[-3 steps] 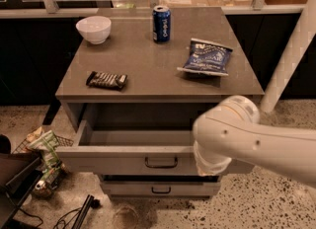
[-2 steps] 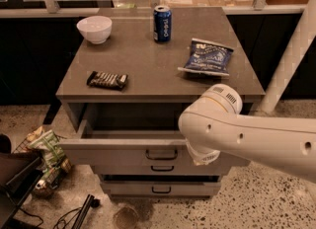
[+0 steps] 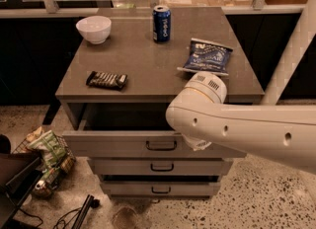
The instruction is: Close top drawer
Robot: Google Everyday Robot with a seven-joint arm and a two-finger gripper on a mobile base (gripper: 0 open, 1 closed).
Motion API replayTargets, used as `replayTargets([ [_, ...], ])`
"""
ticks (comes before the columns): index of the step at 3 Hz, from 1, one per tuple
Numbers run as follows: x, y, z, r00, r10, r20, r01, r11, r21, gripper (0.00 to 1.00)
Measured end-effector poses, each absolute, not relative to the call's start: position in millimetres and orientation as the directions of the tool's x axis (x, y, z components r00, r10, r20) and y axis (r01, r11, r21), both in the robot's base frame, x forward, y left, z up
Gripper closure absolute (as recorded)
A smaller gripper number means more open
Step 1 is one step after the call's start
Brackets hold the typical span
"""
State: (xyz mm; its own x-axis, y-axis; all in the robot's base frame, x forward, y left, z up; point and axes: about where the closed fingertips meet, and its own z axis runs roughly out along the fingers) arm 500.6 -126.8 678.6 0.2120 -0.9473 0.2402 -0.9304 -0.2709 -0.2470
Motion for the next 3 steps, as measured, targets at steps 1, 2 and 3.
replayTargets([
  [1, 500.4, -127.0, 678.6, 0.212, -0.947, 0.240, -0.930, -0.271, -0.247, 1.00],
  [2, 498.8, -148.9, 671.8, 0.166, -0.969, 0.185, -0.934, -0.215, -0.285, 1.00],
  [3, 491.4, -188.4, 651.6, 0.076, -0.995, 0.063, -0.938, -0.093, -0.334, 1.00],
])
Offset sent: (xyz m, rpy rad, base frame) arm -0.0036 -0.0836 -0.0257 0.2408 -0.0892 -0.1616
